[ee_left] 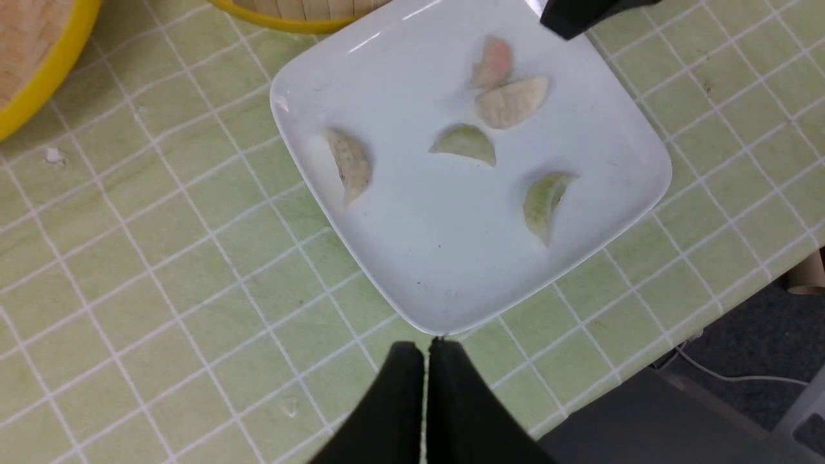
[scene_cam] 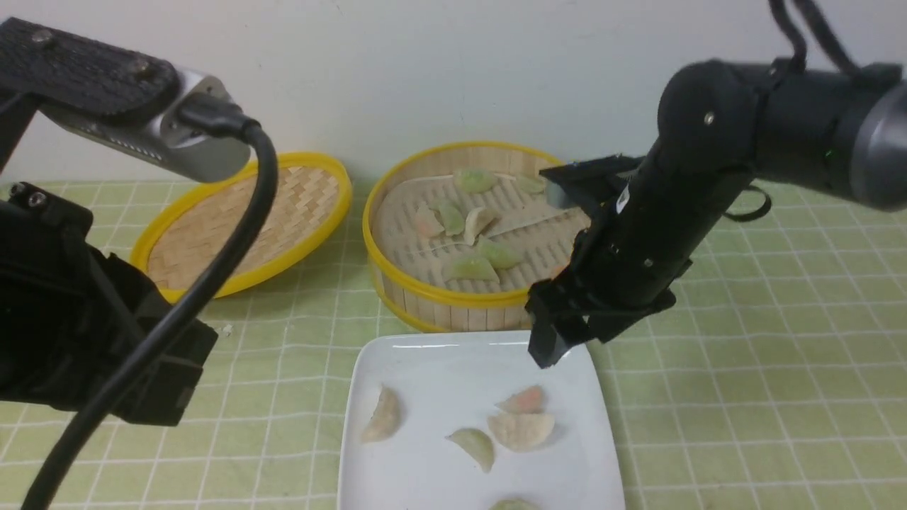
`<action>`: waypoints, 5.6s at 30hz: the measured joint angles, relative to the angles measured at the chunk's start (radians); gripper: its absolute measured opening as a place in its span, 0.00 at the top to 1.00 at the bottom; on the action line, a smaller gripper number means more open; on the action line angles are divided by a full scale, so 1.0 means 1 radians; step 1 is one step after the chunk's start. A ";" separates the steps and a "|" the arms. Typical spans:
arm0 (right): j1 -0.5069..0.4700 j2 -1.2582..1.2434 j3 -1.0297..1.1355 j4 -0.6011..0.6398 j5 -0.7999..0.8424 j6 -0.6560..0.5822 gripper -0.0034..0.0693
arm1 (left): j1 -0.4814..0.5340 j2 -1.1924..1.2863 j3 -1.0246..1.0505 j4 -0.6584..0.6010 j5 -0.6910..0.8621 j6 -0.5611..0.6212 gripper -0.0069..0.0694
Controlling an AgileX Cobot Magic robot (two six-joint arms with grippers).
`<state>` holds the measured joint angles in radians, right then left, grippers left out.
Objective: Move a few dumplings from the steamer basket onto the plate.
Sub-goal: Use the right arm to put the dumpling into the plate
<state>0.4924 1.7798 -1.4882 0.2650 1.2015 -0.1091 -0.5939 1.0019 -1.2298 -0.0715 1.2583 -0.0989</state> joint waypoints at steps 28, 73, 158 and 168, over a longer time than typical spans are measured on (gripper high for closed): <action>0.000 -1.796 0.894 -0.376 -0.620 0.359 0.97 | 0.000 0.001 0.000 -0.019 -0.190 0.042 0.92; 0.000 -1.799 0.945 -0.447 -0.688 0.452 0.97 | 0.238 -0.810 0.808 0.018 -0.845 0.093 0.92; -0.464 -1.796 1.515 -0.344 -0.852 0.249 0.97 | 0.532 -1.011 1.257 0.015 -0.875 0.092 0.92; -0.464 -1.796 1.516 -0.344 -0.857 0.249 0.97 | 0.532 -1.011 1.257 0.015 -0.875 0.092 0.92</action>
<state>0.0287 -0.0164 0.0281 -0.0792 0.3448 0.1399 -0.0615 -0.0095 0.0276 -0.0565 0.3833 -0.0068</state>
